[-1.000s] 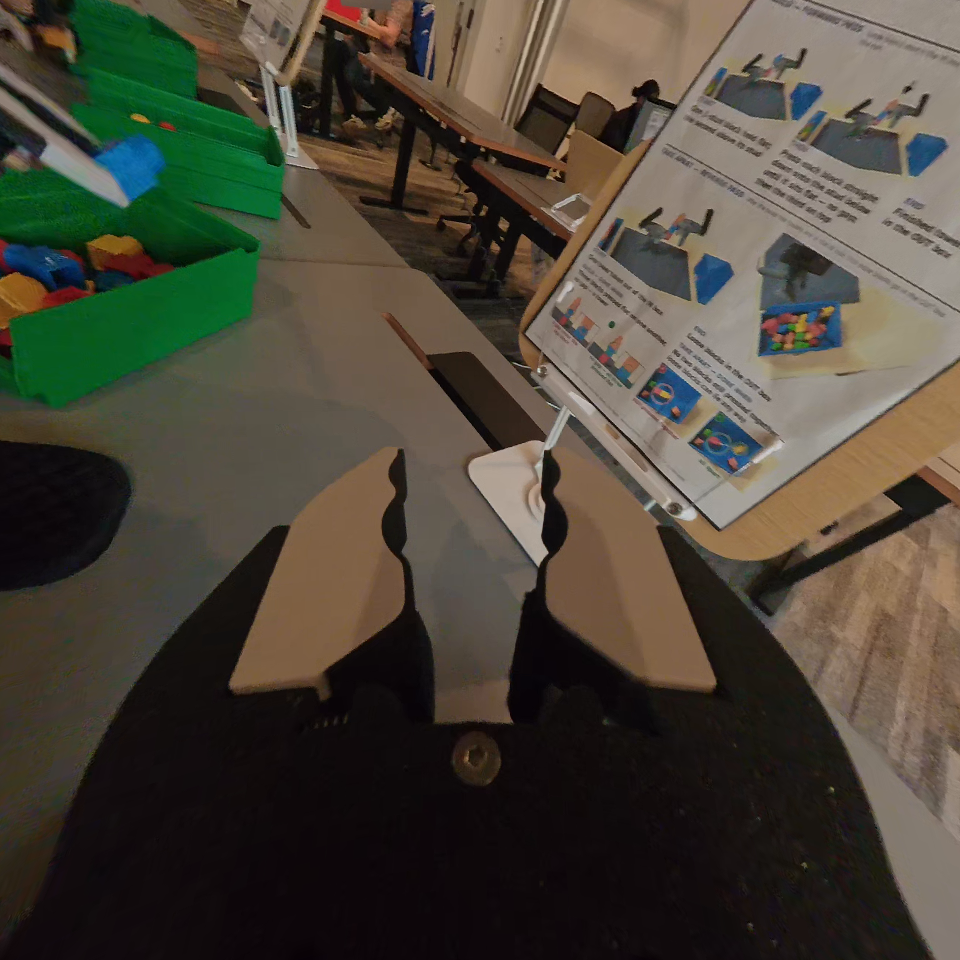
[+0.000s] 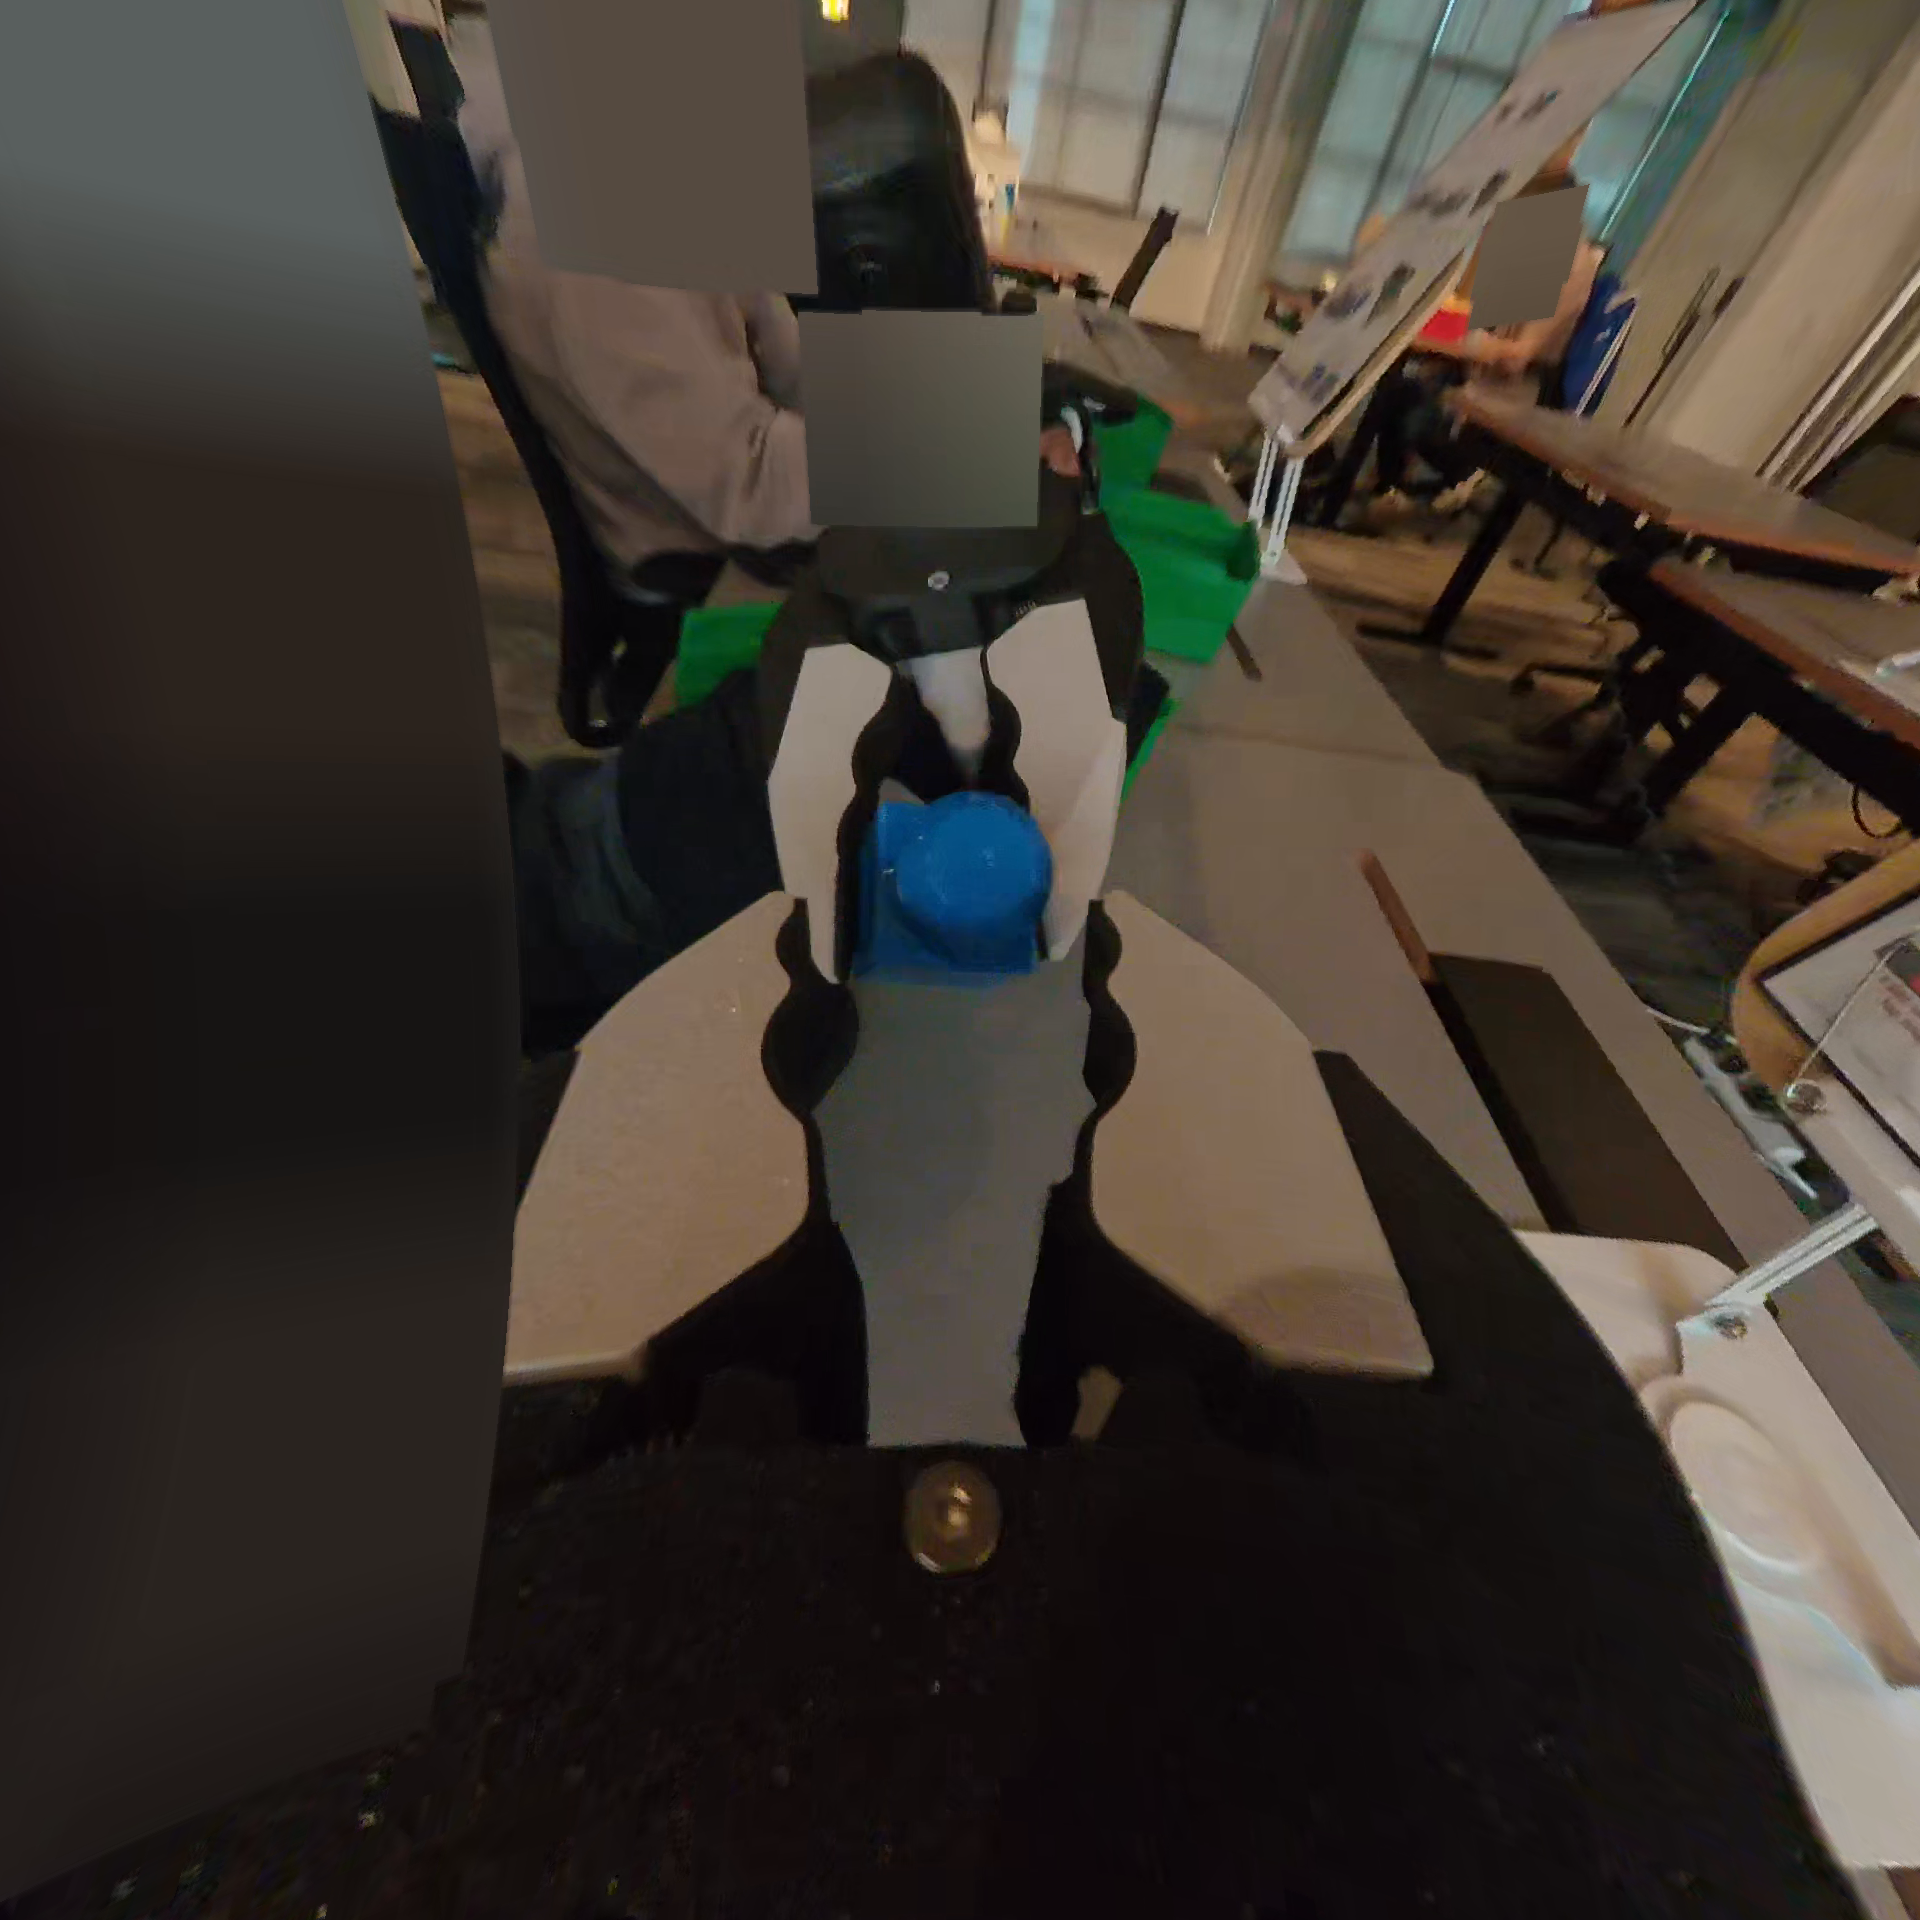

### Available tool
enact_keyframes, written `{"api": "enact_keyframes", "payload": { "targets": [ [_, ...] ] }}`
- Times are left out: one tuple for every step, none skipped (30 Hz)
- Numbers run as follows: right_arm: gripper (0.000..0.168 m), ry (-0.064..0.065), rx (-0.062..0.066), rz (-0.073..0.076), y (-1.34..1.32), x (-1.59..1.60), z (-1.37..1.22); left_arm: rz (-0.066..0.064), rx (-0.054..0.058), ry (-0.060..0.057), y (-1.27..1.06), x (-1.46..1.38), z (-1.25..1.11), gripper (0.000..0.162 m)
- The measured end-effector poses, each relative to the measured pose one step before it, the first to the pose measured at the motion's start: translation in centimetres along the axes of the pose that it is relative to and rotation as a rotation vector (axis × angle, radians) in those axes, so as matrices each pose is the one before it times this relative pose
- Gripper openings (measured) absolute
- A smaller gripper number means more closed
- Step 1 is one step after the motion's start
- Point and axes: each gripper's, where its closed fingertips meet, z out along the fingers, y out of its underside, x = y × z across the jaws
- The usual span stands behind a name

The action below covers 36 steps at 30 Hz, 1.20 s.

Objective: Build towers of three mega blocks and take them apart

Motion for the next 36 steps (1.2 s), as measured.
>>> {"api": "enact_keyframes", "payload": {
  "targets": [
    [0.049,-0.0012,-0.0183,0.0016,0.304,-0.024,0.175,0.0061,-0.0106,0.0229,0.345,0.328,0.174,0.043],
    [0.048,0.0029,-0.0181,0.0024,0.282,0.03,0.151,0.0045,-0.0165,0.0159,0.426,0.208,0.223,0.043],
    [0.047,0.0025,-0.0213,-0.0016,0.311,0.025,0.135,0.0002,-0.0181,0.0073,0.429,0.036,0.259,0.043],
    [0.046,-0.0042,-0.0257,-0.0066,0.388,-0.104,0.112,-0.0021,-0.0143,0.0044,0.356,-0.02,0.278,0.043],
    [0.045,-0.0027,-0.0314,-0.0059,0.48,-0.096,0.113,-0.0011,-0.0068,0.0078,0.236,0.019,0.257,0.043],
    [0.045,0.0036,-0.0345,-0.0054,0.512,0.01,0.128,-0.0007,-0.001,0.0114,0.148,0.085,0.213,0.043],
    [0.044,0.0033,-0.0308,-0.0077,0.457,0.004,0.132,-0.002,-0.0008,0.0098,0.118,0.073,0.167,0.043],
    [0.043,0.0034,-0.0237,-0.0063,0.349,0.003,0.126,-0.0035,-0.0053,0.0049,0.166,0.006,0.143,0.043],
    [0.042,0.0055,-0.0193,-0.0031,0.261,0.038,0.128,-0.0031,-0.0091,0.0028,0.191,-0.008,0.124,0.043],
    [0.041,0.0059,-0.0168,-0.0035,0.226,0.055,0.099,-0.001,-0.0075,0.0046,0.172,0.04,0.121,0.043],
    [0.038,0.0056,-0.0125,-0.0055,0.161,0.061,0.095,-0.0007,-0.0044,0.0063,0.106,0.074,0.107,0.043],
    [0.036,0.0052,-0.008,-0.0088,0.099,0.047,0.069,-0.0022,-0.0054,0.0048,0.103,0.048,0.095,0.043],
    [0.036,0.0021,-0.0052,-0.0081,0.062,0.003,0.043,-0.0038,-0.0091,0.0017,0.161,0.012,0.074,0.043],
    [0.036,0.0048,-0.0078,-0.0076,0.059,0.038,0.029,-0.0076,-0.0108,0.0004,0.179,-0.005,0.041,0.042],
    [0.035,0.0061,-0.0042,-0.0058,-0.01,0.037,0.046,-0.0142,-0.0102,0.0015,0.168,0.0,-0.005,0.041],
    [0.035,0.0088,-0.0005,-0.0071,-0.09,0.05,0.068,-0.0176,-0.0085,0.0019,0.132,0.009,-0.098,0.041],
    [0.035,0.0112,-0.0008,-0.0098,-0.096,0.063,0.083,-0.0145,-0.0082,0.0002,0.132,0.005,-0.226,0.04],
    [0.035,0.0092,-0.0055,-0.0101,-0.039,0.011,0.078,-0.0067,-0.0156,-0.0008,0.254,0.057,-0.364,0.045],
    [0.035,0.0054,-0.0134,-0.0092,0.096,-0.042,0.067,0.0003,-0.0262,-0.0094,0.443,0.024,-0.504,0.052],
    [0.034,0.0008,-0.0182,-0.0095,0.196,-0.109,0.098,0.0046,-0.0307,-0.0278,0.522,-0.18,-0.65,0.057],
    [0.034,0.0003,-0.0225,-0.0102,0.273,-0.101,0.169,0.0071,-0.0234,-0.0503,0.395,-0.49,-0.787,0.061],
    [0.034,0.003,-0.0313,-0.0096,0.425,-0.03,0.288,0.0031,-0.0071,-0.0736,0.138,-0.85,-0.923,0.063],
    [0.034,-0.0006,-0.0352,-0.0089,0.501,-0.049,0.402,-0.006,0.0062,-0.0889,-0.118,-1.183,-1.028,0.063],
    [0.034,-0.0086,-0.0322,-0.0046,0.46,-0.134,0.518,-0.0164,0.014,-0.093,-0.29,-1.378,-1.07,0.062],
    [0.034,-0.0151,-0.0275,0.0017,0.399,-0.179,0.566,-0.027,0.0228,-0.0886,-0.492,-1.406,-1.045,0.061],
    [0.034,-0.0121,-0.026,0.0057,0.366,-0.115,0.606,-0.0349,0.0325,-0.0779,-0.672,-1.322,-0.992,0.059],
    [0.034,-0.0091,-0.0275,0.004,0.369,-0.067,0.615,-0.0395,0.0374,-0.0656,-0.768,-1.166,-0.911,0.058],
    [0.034,-0.0091,-0.0273,0.0015,0.372,-0.053,0.642,-0.0431,0.0325,-0.0581,-0.702,-1.067,-0.812,0.057],
    [0.034,-0.0073,-0.0309,0.0038,0.443,-0.025,0.676,-0.0446,0.021,-0.0531,-0.535,-1.002,-0.713,0.057],
    [0.034,-0.0092,-0.0303,0.0085,0.474,-0.072,0.762,-0.0402,0.0127,-0.0412,-0.344,-0.829,-0.626,0.056],
    [0.034,-0.0201,-0.03,0.01,0.575,-0.284,0.823,-0.0304,0.0074,-0.0191,-0.191,-0.503,-0.56,0.056],
    [0.034,-0.0236,-0.0384,0.0052,0.785,-0.381,0.843,-0.0183,0.0007,0.0035,-0.029,-0.159,-0.5,0.056],
    [0.034,-0.0108,-0.0421,0.0038,0.901,-0.219,0.769,-0.005,-0.0015,0.0134,0.07,0.036,-0.455,0.056],
    [0.034,-0.0094,-0.0391,0.0052,0.853,-0.239,0.708,0.0039,0.0037,0.0117,0.04,0.048,-0.421,0.056],
    [0.034,-0.0152,-0.028,0.006,0.716,-0.375,0.674,0.0026,0.0088,0.0116,-0.033,0.05,-0.406,0.056],
    [0.034,-0.0205,-0.0201,0.0042,0.628,-0.531,0.683,-0.0033,0.0103,0.0164,-0.061,0.13,-0.381,0.056]
  ]
}}
